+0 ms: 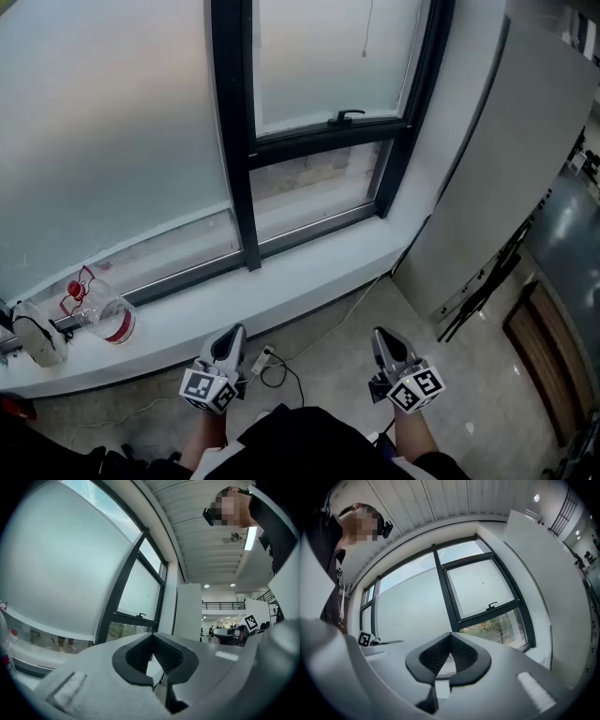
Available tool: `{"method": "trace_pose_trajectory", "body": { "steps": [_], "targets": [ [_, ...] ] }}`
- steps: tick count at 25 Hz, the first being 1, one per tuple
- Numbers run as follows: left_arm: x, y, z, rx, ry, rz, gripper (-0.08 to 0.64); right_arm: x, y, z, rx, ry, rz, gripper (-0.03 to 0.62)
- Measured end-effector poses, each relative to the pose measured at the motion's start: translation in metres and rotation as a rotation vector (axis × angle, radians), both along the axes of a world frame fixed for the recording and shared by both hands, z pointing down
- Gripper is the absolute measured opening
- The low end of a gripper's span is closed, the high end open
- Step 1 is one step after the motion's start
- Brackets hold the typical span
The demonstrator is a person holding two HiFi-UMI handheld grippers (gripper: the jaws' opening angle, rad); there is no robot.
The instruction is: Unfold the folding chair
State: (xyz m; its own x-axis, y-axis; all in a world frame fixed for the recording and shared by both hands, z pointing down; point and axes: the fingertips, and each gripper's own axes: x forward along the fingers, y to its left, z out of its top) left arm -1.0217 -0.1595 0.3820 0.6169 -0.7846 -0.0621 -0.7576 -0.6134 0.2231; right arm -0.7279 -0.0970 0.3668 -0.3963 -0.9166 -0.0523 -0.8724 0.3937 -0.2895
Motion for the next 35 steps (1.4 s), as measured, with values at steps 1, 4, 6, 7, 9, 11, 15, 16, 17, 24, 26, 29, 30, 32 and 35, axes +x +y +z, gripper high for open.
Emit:
{"method": "trace_pose_trajectory", "body": {
  "steps": [1,4,6,7,9,11,15,16,17,24,26,29,30,32,35],
  "targets": [
    [0.000,0.000,-0.002,0.002,0.004,0.000,0.003,0.000,0.000,-0.001,0.004,0.001,-0.001,0.005],
    [0.002,0.002,-0.007,0.009,0.013,0.006,0.003,0.001,0.002,-0.003,0.012,0.006,-0.002,0.005],
    [0.005,0.004,-0.009,0.013,0.014,0.016,0.003,0.002,0.003,-0.003,0.013,0.007,-0.002,0.005],
    [0.006,0.005,-0.009,0.016,0.013,0.021,0.003,0.002,0.003,-0.004,0.014,0.007,-0.002,0.005],
    [0.008,0.006,-0.010,0.020,0.009,0.031,0.003,0.003,0.003,-0.005,0.018,0.006,-0.001,0.005],
    [0.009,0.007,-0.009,0.023,0.000,0.041,0.003,0.004,0.004,-0.006,0.020,0.005,0.002,0.005],
    [0.010,0.009,-0.011,0.019,0.002,0.040,0.003,0.006,0.006,-0.006,0.020,0.004,0.010,0.005],
    [0.009,0.009,-0.011,0.019,0.003,0.040,0.003,0.006,0.006,-0.006,0.020,0.003,0.012,0.005],
    [0.008,0.008,-0.011,0.019,0.004,0.041,0.003,0.006,0.007,-0.006,0.020,0.003,0.014,0.005],
    [0.012,0.002,-0.021,0.036,0.026,0.080,0.003,-0.005,0.013,-0.014,0.035,0.029,-0.021,0.006],
    [0.016,0.002,-0.021,0.029,0.026,0.110,0.003,-0.010,0.021,-0.016,0.042,0.063,-0.019,0.006],
    [0.024,-0.003,-0.020,0.029,0.015,0.174,0.003,-0.012,0.032,-0.015,0.044,0.114,0.042,0.006],
    [0.028,-0.005,-0.021,0.030,0.012,0.194,0.003,-0.011,0.035,-0.015,0.042,0.123,0.070,0.006],
    [0.034,-0.008,-0.021,0.034,0.011,0.238,0.003,-0.005,0.042,-0.014,0.034,0.118,0.136,0.006],
    [0.045,-0.012,-0.020,0.039,0.015,0.316,0.003,0.008,0.058,-0.015,0.021,0.087,0.258,0.006]
  ]
}}
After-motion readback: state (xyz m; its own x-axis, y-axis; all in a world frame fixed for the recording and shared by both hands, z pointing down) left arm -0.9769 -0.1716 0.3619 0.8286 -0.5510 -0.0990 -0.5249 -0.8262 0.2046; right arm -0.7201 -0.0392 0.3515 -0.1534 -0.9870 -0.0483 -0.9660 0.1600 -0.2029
